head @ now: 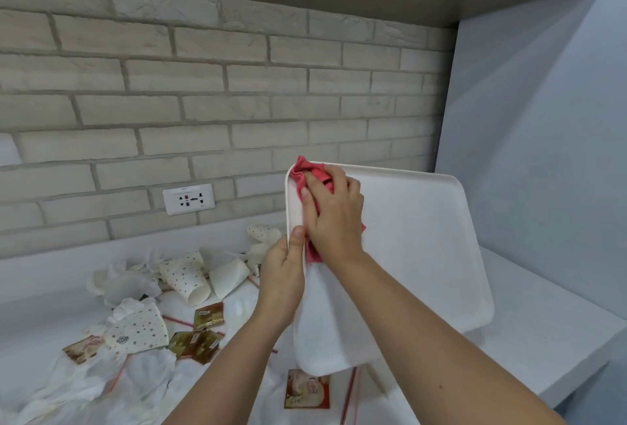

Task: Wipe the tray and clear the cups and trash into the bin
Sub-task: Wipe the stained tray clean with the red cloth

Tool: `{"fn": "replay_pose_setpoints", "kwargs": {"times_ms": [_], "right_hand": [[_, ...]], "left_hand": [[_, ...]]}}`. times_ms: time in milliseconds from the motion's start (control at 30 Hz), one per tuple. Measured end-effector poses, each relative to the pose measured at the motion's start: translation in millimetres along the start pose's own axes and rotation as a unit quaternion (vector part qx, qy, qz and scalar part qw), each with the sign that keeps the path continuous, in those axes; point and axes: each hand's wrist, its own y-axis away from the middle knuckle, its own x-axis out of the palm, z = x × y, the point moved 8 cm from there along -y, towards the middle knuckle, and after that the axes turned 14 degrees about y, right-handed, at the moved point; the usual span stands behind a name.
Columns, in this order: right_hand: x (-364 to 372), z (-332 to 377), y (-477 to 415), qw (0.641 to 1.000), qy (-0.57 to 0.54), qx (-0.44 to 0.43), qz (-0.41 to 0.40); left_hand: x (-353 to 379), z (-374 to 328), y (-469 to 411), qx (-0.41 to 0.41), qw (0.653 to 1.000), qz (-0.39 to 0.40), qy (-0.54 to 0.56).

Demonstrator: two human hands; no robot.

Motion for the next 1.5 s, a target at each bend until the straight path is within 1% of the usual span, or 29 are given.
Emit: {"fn": "replay_pose_setpoints", "kwargs": {"times_ms": [100,233,367,433,500,633,767,833,1000,1133,1200,1267,1333,1400,1433,1500], "right_hand": [[10,-29,-17,1.000,0.016,0.007,0.008],[25,-83,-31,0.999,0.031,0.035,0.027],[37,-164,-36,0.991,0.055,0.112,0.039],[44,-207,-39,0.983,0.079,0.153,0.067],[51,-241,-42,0.973,0.110,0.176,0.104],[56,-299,-57,0.955,0.162,0.208,0.134],[54,-353,-69,0.934,0.182,0.255,0.171],[58,-374,-68,0.921,0.187,0.269,0.211],[65,-394,-51,0.878,0.218,0.260,0.338],[65,-397,-8,0.822,0.199,0.281,0.453],[65,-401,13,0.796,0.188,0.293,0.495],[66,-407,31,0.779,0.200,0.283,0.522],[68,-414,49,0.772,0.192,0.286,0.534],[72,-414,67,0.770,0.145,0.302,0.543],[76,-411,72,0.775,0.138,0.293,0.542],[82,-397,77,0.789,0.149,0.246,0.543]], "left_hand": [[19,8,-13,0.002,1.000,-0.008,0.003],[47,24,-31,-0.014,1.000,0.003,0.004],[65,39,-49,-0.021,1.000,0.011,0.008],[73,46,-58,-0.031,0.999,0.018,0.015],[79,49,-64,-0.037,0.999,0.019,0.025],[94,51,-72,-0.035,0.999,0.011,0.035],[94,47,-80,-0.025,0.999,0.003,0.040],[92,46,-84,-0.021,0.999,0.000,0.036],[91,55,-95,-0.017,1.000,-0.013,0.009],[91,70,-108,-0.022,0.999,-0.025,0.007],[93,76,-111,-0.025,0.999,-0.028,0.011],[97,80,-113,-0.024,0.999,-0.032,0.022],[97,83,-117,-0.023,0.998,-0.048,0.038],[95,88,-123,-0.023,0.996,-0.067,0.051],[95,92,-125,-0.023,0.996,-0.077,0.051],[97,97,-127,-0.021,0.993,-0.108,0.052]]}}
